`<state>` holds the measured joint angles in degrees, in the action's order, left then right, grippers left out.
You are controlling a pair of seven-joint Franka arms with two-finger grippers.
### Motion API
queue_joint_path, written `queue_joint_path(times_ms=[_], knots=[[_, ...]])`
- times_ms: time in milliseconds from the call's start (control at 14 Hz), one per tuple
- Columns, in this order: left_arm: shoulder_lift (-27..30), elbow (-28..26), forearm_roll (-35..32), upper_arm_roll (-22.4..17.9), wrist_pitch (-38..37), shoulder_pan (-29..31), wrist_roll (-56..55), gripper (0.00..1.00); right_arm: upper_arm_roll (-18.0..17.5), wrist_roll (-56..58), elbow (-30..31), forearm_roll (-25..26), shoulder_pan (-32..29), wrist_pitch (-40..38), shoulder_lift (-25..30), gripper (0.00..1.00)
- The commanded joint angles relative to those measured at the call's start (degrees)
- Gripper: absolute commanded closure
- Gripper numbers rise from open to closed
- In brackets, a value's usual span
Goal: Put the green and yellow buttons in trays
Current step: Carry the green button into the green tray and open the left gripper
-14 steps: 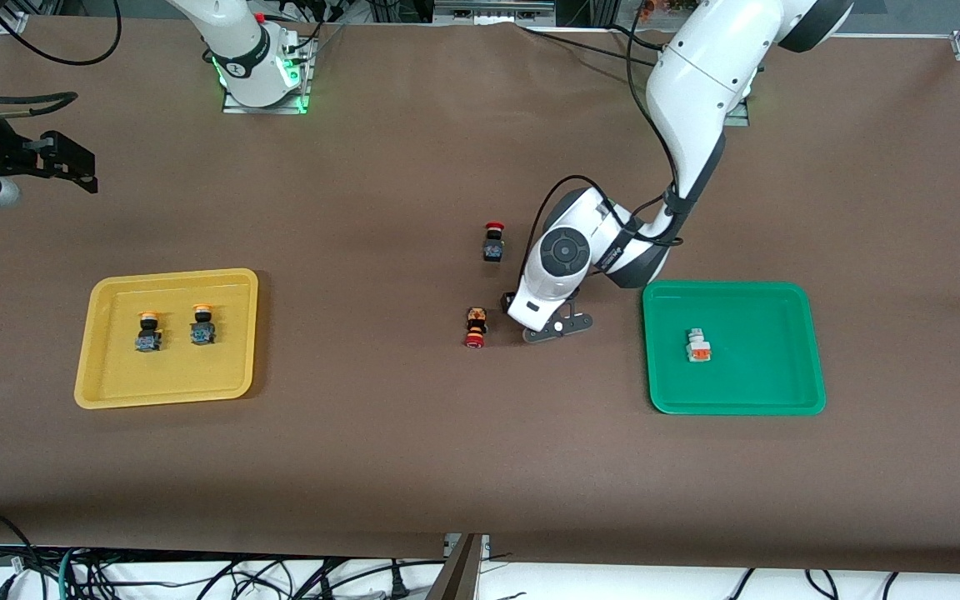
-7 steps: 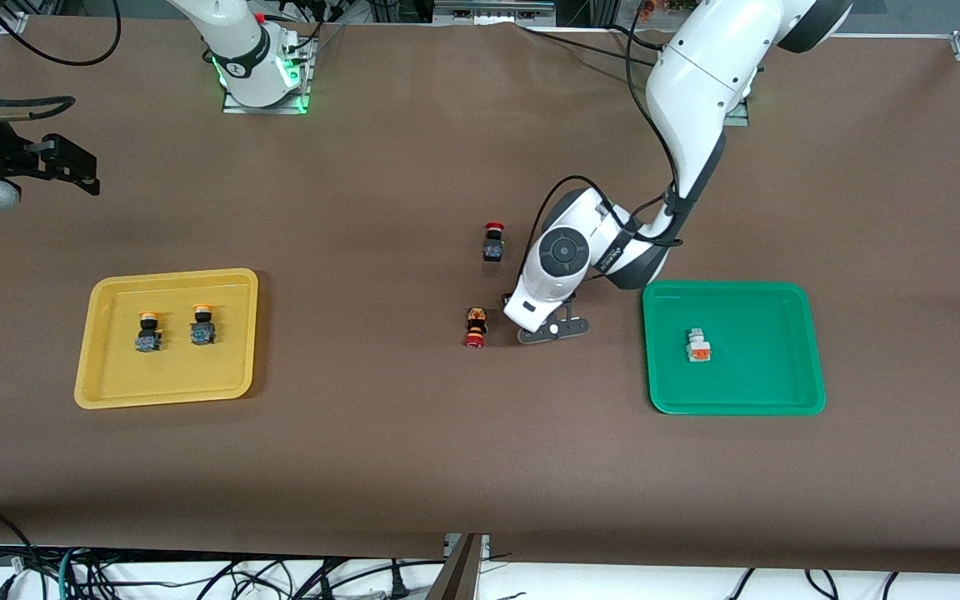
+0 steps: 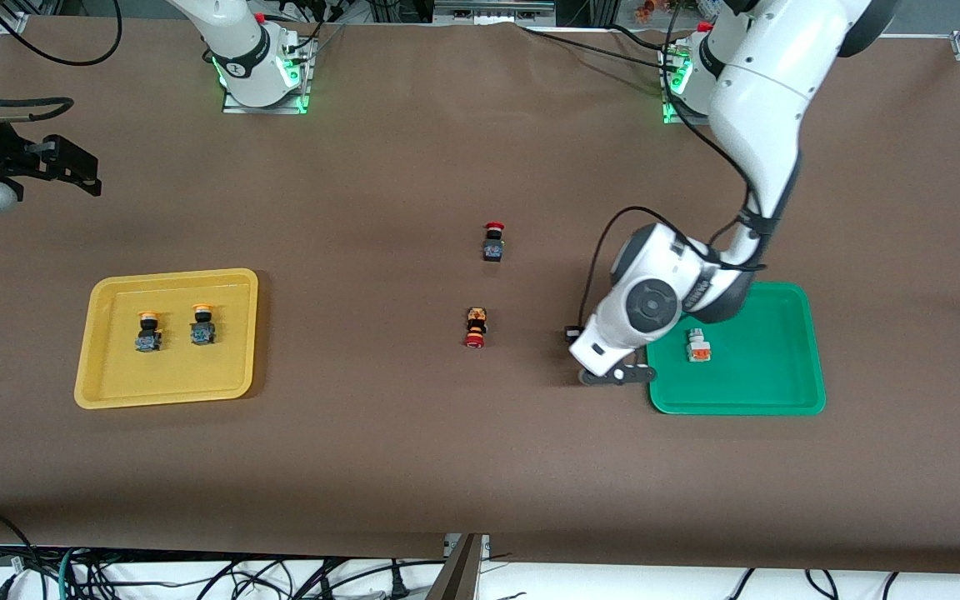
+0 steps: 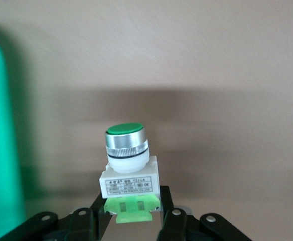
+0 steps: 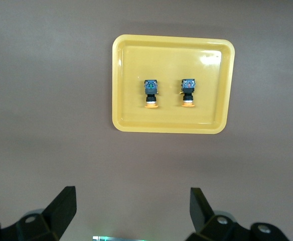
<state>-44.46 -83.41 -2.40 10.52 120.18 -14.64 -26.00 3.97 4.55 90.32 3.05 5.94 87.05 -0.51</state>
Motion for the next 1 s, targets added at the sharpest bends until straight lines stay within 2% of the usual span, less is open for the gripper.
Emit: queue_joint_path(times_ms=[0, 215, 287, 573, 788, 932], knots=[[0.5, 4.5, -1.8, -0.6, -6.3, 1.9, 7.8, 1.0, -0.5, -0.5, -1.6, -1.0, -0.8, -1.2, -0.6, 0.0], [1.9, 3.4, -4.6, -1.6, -9.6, 6.0, 17.5, 1.0, -0.5, -0.4, -1.6, -0.9, -0.7, -1.3, -0.6, 0.0], [2.4, 3.4, -5.0, -1.7, -11.6, 8.5, 21.7, 1.0, -0.5, -0.6, -1.6, -1.0, -0.7, -1.1, -0.6, 0.0], [3.9, 2.3, -5.2, -1.3, -12.0, 20.5, 40.0, 1.0, -0.5, -0.5, -1.6, -1.0, -0.8, -1.2, -0.6, 0.0], [5.5, -2.2, -4.4, -1.0, -12.9, 22.4, 39.5, 1.0, -0.5, -0.5, -1.6, -1.0, -0.8, -1.2, -0.6, 0.0], [6.0, -3.7, -0.6, -1.0, -12.8, 22.6, 39.1, 1.0, -0.4, -0.6, -1.6, -1.0, -0.9, -1.2, -0.6, 0.0]])
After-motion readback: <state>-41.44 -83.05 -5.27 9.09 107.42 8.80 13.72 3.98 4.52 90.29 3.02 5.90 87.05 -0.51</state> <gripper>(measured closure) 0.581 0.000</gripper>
